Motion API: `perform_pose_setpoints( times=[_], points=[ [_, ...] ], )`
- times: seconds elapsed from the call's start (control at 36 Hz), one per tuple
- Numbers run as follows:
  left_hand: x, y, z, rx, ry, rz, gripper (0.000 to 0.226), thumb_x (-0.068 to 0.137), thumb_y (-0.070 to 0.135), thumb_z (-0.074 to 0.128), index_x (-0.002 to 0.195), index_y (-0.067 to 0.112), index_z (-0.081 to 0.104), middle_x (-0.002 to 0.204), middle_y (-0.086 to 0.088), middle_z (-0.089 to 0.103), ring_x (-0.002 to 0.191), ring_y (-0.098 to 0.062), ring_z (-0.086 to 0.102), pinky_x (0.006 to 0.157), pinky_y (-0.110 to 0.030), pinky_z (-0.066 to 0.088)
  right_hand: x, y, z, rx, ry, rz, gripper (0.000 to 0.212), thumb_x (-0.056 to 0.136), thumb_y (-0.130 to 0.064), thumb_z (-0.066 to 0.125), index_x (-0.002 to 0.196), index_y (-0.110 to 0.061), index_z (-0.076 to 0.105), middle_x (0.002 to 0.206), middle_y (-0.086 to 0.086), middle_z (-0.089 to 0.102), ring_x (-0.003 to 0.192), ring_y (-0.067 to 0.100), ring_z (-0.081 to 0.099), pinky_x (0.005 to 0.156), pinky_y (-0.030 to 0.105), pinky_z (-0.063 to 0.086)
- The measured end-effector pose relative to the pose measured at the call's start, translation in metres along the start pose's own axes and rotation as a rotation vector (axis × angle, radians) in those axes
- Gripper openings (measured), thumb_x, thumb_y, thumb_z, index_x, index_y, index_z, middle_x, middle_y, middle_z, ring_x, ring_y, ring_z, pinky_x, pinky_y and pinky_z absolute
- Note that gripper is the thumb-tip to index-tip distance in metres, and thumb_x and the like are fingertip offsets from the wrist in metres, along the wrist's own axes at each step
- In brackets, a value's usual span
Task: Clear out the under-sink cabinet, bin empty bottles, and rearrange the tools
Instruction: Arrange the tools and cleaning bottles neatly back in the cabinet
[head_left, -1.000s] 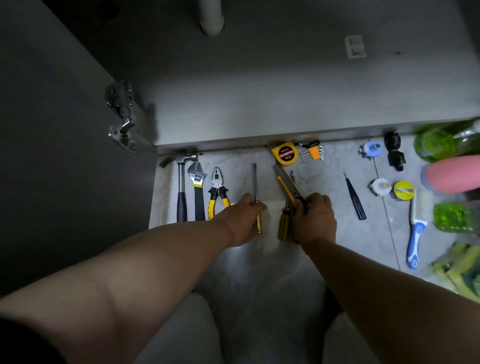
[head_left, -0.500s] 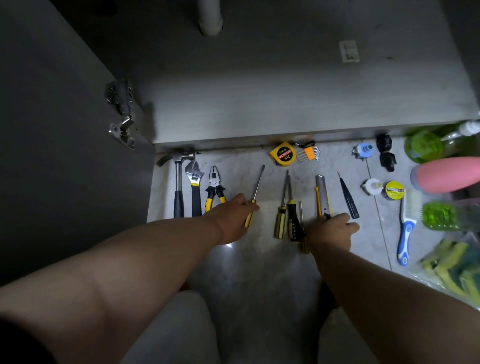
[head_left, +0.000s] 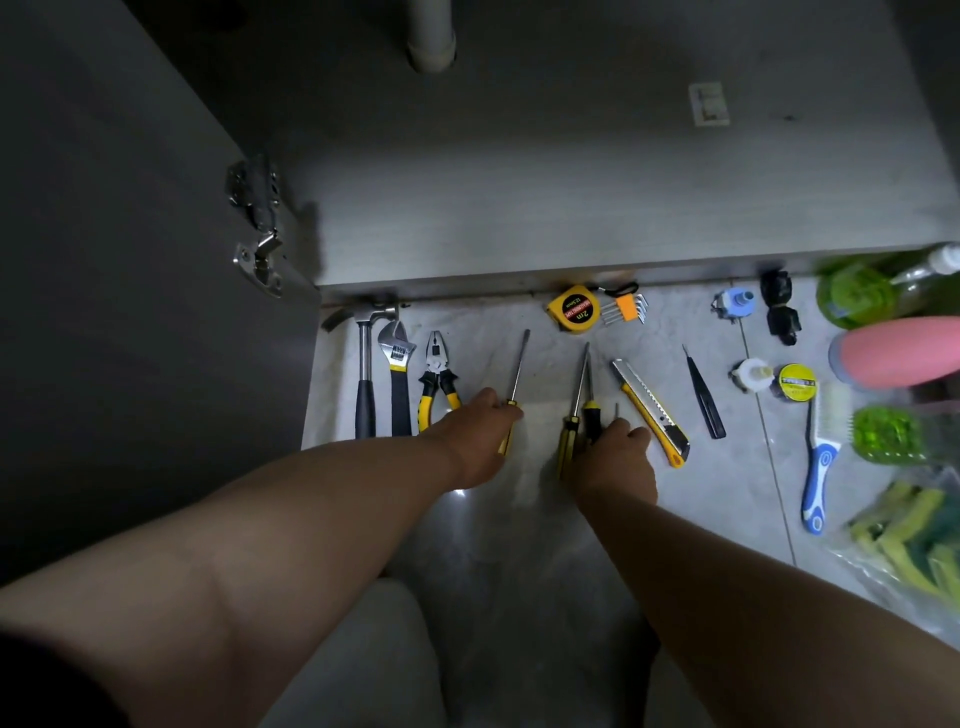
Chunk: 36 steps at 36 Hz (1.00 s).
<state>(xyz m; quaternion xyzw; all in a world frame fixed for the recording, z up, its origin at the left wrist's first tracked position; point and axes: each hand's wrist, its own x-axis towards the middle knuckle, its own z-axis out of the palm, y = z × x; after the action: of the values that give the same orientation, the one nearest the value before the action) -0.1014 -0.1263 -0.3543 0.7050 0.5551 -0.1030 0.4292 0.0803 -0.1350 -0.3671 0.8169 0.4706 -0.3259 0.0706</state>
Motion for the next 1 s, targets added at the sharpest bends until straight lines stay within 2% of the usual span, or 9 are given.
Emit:
perform_pose_setpoints(
  times=[0.19, 0.31, 0.42, 0.5, 0.56, 0.64, 0.69, 0.86, 1.0],
  points=[
    [0.001, 0.010, 0.004, -0.012, -0.027, 0.063, 0.069, 0.098, 0.006, 0.057, 0.160, 0.011, 0.025, 0.150, -0.012, 0.032, 0.127, -0.030, 0.049, 0.103, -0.028, 0.042, -0.009, 0.015, -0.002, 0.080, 0.104, -0.195, 0.027, 0.098, -0.034, 0.055, 0.112, -0.012, 0.048, 0.121, 0.012, 0.047, 0.096, 0.040, 0.061, 0.079, 0.049, 0.052],
    [-0.001, 0.017, -0.002, -0.073, -0.035, 0.045, 0.069, 0.096, 0.006, 0.060, 0.158, 0.015, 0.031, 0.145, -0.010, 0.037, 0.122, -0.029, 0.053, 0.102, -0.034, 0.046, -0.016, 0.008, 0.001, 0.142, 0.058, -0.364, 0.023, 0.094, -0.033, 0.059, 0.107, -0.016, 0.052, 0.111, 0.008, 0.053, 0.091, 0.035, 0.061, 0.079, 0.045, 0.051],
    [0.000, 0.019, -0.018, -0.331, 0.110, -0.152, 0.028, 0.097, 0.011, 0.055, 0.123, 0.007, 0.066, 0.121, -0.016, 0.064, 0.111, -0.031, 0.063, 0.096, -0.042, 0.052, -0.016, -0.016, 0.006, 0.137, -0.079, -0.457, 0.017, 0.090, -0.034, 0.063, 0.096, -0.021, 0.054, 0.098, 0.003, 0.054, 0.087, 0.029, 0.059, 0.063, 0.029, 0.037],
    [-0.002, 0.016, -0.027, -0.744, 0.089, -0.338, 0.017, 0.098, 0.012, 0.054, 0.096, 0.001, 0.067, 0.095, -0.023, 0.067, 0.096, -0.036, 0.070, 0.092, -0.053, 0.057, -0.015, -0.032, 0.006, 0.184, -0.129, -0.470, 0.021, 0.088, -0.038, 0.068, 0.094, -0.020, 0.057, 0.093, 0.002, 0.059, 0.083, 0.022, 0.057, 0.059, 0.027, 0.034],
    [-0.005, 0.012, -0.028, -0.891, 0.032, -0.387, 0.013, 0.098, 0.016, 0.061, 0.095, 0.004, 0.065, 0.098, -0.025, 0.068, 0.098, -0.039, 0.072, 0.091, -0.054, 0.059, -0.017, -0.037, 0.005, 0.234, -0.158, -0.489, 0.021, 0.086, -0.035, 0.071, 0.096, -0.018, 0.064, 0.092, 0.002, 0.063, 0.083, 0.019, 0.059, 0.063, 0.028, 0.042],
    [-0.007, 0.005, -0.022, -0.871, 0.038, -0.425, 0.012, 0.095, 0.013, 0.070, 0.092, 0.003, 0.064, 0.110, -0.030, 0.069, 0.103, -0.040, 0.071, 0.091, -0.052, 0.059, -0.018, -0.035, 0.006, 0.238, -0.216, -0.529, 0.019, 0.084, -0.026, 0.073, 0.100, -0.017, 0.069, 0.096, 0.005, 0.065, 0.088, 0.022, 0.063, 0.071, 0.031, 0.051],
    [-0.004, 0.003, -0.019, -0.831, 0.064, -0.460, 0.018, 0.093, 0.009, 0.072, 0.101, -0.006, 0.065, 0.111, -0.032, 0.068, 0.102, -0.041, 0.071, 0.091, -0.053, 0.059, -0.018, -0.031, 0.007, 0.198, -0.208, -0.524, 0.027, 0.083, -0.024, 0.073, 0.109, -0.018, 0.068, 0.108, 0.007, 0.060, 0.094, 0.024, 0.063, 0.081, 0.033, 0.053],
    [0.003, 0.003, -0.017, -0.453, 0.145, -0.452, 0.027, 0.090, 0.020, 0.071, 0.108, -0.001, 0.066, 0.107, -0.019, 0.070, 0.099, -0.034, 0.070, 0.082, -0.040, 0.059, -0.017, -0.016, 0.010, -0.037, -0.070, -0.551, 0.040, 0.092, -0.026, 0.065, 0.131, -0.026, 0.055, 0.131, 0.004, 0.040, 0.101, 0.028, 0.062, 0.084, 0.039, 0.058],
    [0.001, 0.008, -0.011, -0.271, 0.261, -0.428, 0.054, 0.091, 0.012, 0.069, 0.134, 0.006, 0.035, 0.119, -0.019, 0.062, 0.108, -0.037, 0.063, 0.077, -0.039, 0.047, -0.014, -0.014, 0.015, -0.159, -0.135, -0.610, 0.046, 0.093, -0.017, 0.060, 0.138, -0.022, 0.050, 0.133, 0.007, 0.042, 0.111, 0.029, 0.058, 0.091, 0.039, 0.055]
  ],
)
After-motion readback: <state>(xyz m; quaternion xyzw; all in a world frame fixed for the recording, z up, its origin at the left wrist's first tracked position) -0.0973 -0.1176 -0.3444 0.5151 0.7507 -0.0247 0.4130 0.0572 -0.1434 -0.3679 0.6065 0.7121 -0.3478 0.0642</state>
